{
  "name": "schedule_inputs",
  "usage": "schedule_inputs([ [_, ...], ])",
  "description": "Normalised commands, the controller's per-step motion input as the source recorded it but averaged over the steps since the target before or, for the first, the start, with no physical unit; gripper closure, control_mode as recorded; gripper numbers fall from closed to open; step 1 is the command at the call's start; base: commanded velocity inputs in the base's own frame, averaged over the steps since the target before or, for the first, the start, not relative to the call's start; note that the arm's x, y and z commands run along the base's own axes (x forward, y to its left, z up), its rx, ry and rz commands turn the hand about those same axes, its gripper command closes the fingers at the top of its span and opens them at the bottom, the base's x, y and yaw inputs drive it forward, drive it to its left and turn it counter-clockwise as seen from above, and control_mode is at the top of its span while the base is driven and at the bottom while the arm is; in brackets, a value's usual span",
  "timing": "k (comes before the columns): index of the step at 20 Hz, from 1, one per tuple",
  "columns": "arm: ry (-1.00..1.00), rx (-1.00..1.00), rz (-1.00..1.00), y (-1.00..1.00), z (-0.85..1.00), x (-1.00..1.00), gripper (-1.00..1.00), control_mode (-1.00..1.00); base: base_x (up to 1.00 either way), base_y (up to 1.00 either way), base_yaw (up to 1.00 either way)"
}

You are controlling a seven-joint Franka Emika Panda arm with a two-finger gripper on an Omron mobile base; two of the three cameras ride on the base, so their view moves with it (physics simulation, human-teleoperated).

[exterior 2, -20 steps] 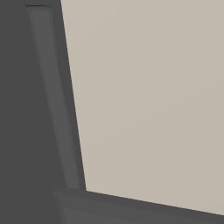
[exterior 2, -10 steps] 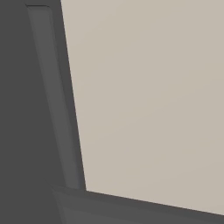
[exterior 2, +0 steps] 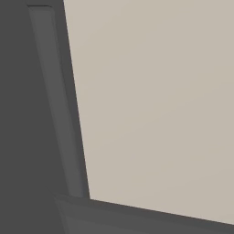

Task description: Pick the dish brush and soap dispenser from the cabinet and place them on the counter.

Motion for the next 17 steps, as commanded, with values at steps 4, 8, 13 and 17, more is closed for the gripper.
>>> schedule_inputs([
  [4, -0.02, 0.00, 0.01, -0.24, 0.89, -0.16, -1.00, -1.00, 0.00, 0.00, 0.00],
  [8, -0.05, 0.00, 0.02, -0.18, 0.92, -0.15, -1.00, -1.00, 0.00, 0.00, 0.00],
  [13, -0.13, -0.01, 0.02, -0.09, 0.92, -0.27, -1.00, -1.00, 0.00, 0.00, 0.00],
  [17, -0.27, -0.05, 0.03, 0.00, 0.82, -0.55, -1.00, -1.00, 0.00, 0.00, 0.00],
])
